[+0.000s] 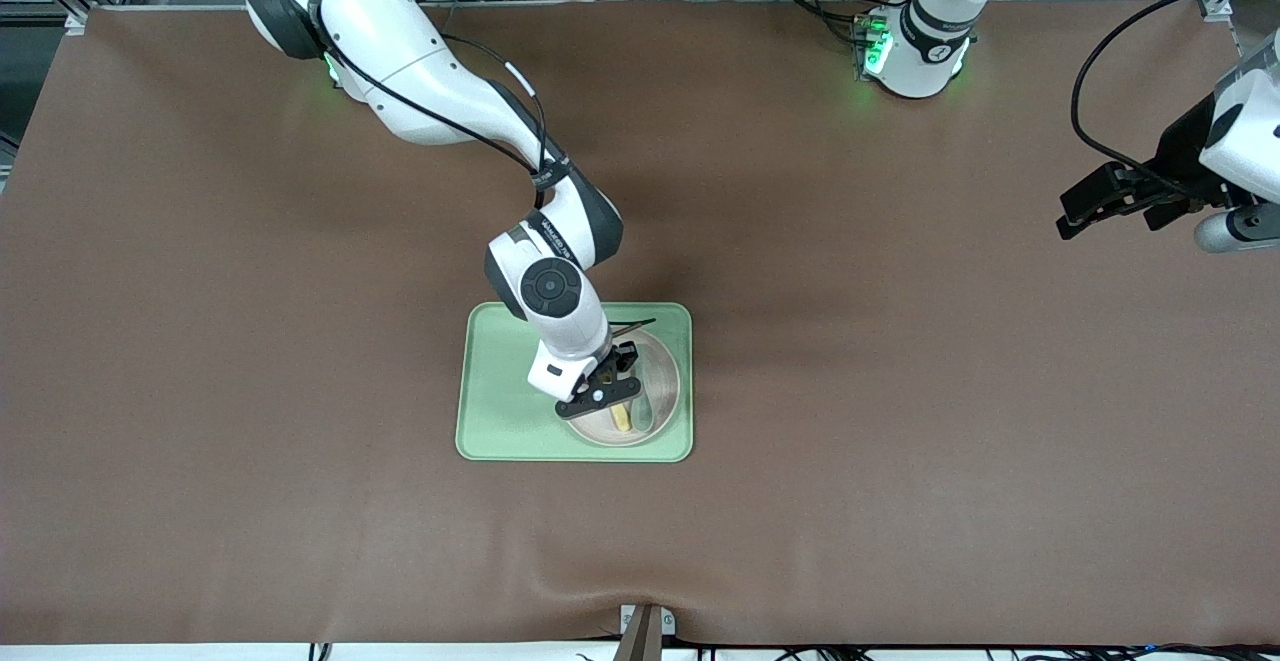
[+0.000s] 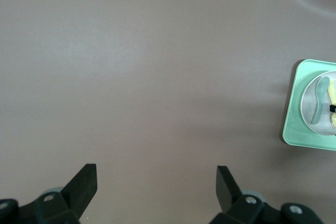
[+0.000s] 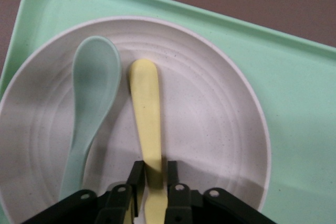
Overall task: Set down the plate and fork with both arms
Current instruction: 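Grasp the yellow fork handle on the plate with the right gripper, then lift the fork off the plate and lower it beside the plate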
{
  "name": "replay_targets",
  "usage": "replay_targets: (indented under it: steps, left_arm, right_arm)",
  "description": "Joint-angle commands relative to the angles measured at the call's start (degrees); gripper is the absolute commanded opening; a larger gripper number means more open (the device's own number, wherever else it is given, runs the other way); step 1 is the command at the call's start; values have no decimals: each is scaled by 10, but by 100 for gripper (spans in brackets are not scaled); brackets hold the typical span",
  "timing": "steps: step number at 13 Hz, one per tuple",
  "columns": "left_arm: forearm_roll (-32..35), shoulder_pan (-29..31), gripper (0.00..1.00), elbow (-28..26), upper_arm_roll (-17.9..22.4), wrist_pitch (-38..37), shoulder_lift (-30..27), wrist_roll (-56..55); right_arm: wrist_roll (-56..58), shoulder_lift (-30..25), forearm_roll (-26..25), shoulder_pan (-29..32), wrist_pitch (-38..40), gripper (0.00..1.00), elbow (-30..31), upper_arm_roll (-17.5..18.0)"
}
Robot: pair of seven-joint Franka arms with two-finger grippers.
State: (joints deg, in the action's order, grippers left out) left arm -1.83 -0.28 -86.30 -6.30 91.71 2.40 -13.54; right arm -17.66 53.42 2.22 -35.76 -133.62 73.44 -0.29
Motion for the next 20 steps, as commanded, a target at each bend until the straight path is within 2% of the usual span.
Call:
replay_targets:
  steps: [1,4,8,13,15,17,20]
  left_arm:
    - [0,5,100,-16,-4,3,-17,10]
    - [0,5,100,-16,-4,3,-17,9]
    - [0,5,100,-15,-5,3,-18,10]
    - [-2,6,100,-15,-5,5,-17,10]
    - [-5,5,100,-15,-5,5,-17,9]
    - [-4,3,100,-15,-6,5,-17,9]
    - [-4,6,100,-15,-19,4,-19,8]
  right_arm:
    - [-30,11,-9,-7,-4,17,-13,-4]
    - [-32,8,-8,-7,2,12,-13,-4]
    - [-31,-5,-3,2,9,0,-19,-3]
    - [-39,-51,27,33,65,0,-14,-2]
    - [-43,-67,27,52,118,0,-8,-3]
    - [-34,-103,28,81,100,0,53,-1]
    - [-23,-147,27,103,0,0,172,-2]
